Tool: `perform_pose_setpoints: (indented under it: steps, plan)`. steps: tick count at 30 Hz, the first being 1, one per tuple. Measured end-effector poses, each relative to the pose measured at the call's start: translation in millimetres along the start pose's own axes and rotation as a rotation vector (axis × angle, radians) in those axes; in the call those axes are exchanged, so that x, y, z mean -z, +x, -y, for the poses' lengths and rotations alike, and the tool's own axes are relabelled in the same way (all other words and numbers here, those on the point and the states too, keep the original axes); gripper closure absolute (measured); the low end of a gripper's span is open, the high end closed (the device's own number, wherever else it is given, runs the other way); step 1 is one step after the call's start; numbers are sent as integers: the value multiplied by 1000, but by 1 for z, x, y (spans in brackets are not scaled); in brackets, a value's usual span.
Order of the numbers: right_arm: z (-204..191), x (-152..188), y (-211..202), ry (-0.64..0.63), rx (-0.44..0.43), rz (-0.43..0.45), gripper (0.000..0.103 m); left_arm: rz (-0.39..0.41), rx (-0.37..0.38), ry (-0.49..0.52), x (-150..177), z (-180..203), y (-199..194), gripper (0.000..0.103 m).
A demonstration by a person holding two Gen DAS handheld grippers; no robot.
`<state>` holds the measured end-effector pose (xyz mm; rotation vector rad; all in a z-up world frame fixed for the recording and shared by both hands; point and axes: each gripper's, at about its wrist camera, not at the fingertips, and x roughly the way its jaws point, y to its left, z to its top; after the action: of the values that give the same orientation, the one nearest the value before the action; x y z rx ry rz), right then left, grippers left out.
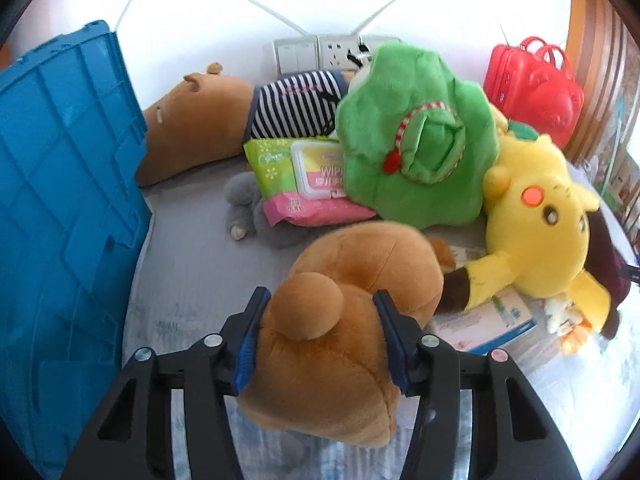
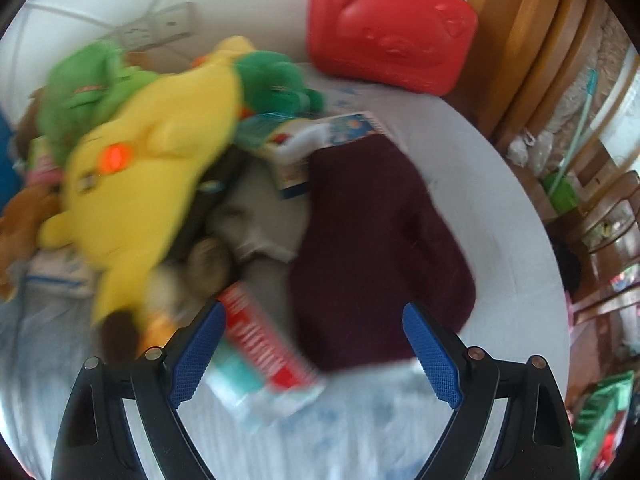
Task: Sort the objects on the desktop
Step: 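Grasp the brown bear plush with the left gripper while the right gripper grasps the maroon plush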
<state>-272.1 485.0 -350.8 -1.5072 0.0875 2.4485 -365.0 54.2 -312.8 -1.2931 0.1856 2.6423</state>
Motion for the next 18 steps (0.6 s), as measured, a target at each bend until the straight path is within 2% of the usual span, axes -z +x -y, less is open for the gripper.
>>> perform_pose_setpoints:
  steps: [7, 9, 11, 12, 18]
  plan:
    - [20, -30, 71, -41, 28, -61, 14, -17, -27, -18, 0, 7, -9, 54]
    - [23, -30, 78, -33, 15, -79, 27, -19, -34, -26, 0, 7, -12, 54]
    - [26, -33, 73, -20, -3, -63, 55, -21, -34, -32, 1, 9, -16, 55]
    - [26, -36, 69, -19, -18, -56, 87, -23, -35, -35, 1, 9, -17, 56]
    - [30, -35, 45, -17, -66, -44, 88, -17, -36, -59, 5, 11, -35, 60]
